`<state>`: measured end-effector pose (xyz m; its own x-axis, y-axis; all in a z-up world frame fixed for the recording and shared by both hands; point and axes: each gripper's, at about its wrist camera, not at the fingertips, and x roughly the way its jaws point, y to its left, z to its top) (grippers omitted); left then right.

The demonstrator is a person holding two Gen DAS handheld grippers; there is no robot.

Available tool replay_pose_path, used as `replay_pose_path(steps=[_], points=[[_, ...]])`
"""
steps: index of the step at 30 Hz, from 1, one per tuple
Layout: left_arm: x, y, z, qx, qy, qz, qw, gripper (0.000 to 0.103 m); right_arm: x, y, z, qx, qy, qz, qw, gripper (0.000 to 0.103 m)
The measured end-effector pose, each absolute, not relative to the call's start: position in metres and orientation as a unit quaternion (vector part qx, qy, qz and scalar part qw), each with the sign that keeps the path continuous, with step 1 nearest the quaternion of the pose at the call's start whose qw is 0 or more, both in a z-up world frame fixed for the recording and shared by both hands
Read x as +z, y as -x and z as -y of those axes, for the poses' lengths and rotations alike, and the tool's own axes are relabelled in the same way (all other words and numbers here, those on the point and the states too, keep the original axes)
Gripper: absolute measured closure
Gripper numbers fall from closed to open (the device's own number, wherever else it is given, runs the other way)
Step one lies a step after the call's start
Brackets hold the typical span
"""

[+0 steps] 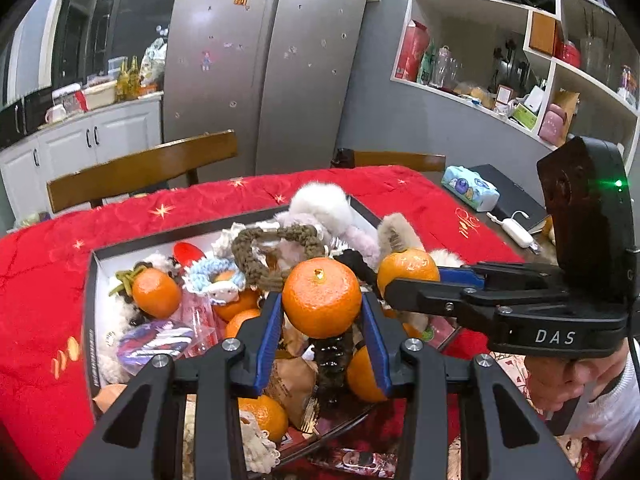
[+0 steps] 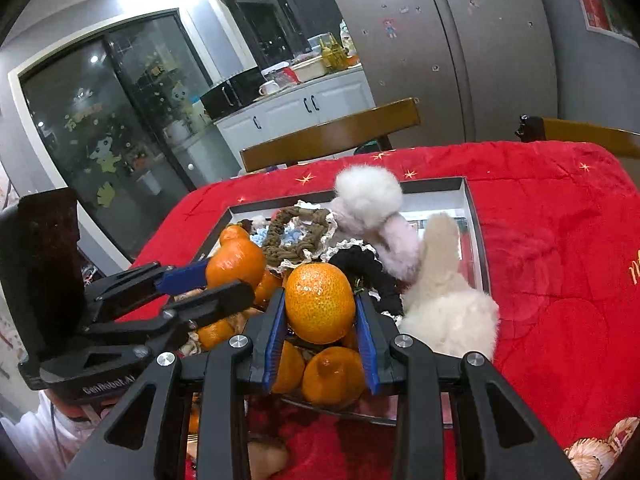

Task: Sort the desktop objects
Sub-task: 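Carry both held oranges over the black box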

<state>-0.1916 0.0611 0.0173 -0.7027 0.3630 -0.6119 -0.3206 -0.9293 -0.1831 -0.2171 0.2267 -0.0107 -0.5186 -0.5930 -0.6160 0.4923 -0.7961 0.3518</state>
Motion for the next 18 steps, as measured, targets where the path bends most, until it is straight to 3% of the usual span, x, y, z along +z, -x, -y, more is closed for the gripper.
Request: replay_pose_path(steps=[18], points=[[0.008,0.198,-0.047,0.922,0.345,0.043,0.168,0.062,-0.014,0.211,-0.22,-0.871,-0.375,0.052,0.314,0.071]])
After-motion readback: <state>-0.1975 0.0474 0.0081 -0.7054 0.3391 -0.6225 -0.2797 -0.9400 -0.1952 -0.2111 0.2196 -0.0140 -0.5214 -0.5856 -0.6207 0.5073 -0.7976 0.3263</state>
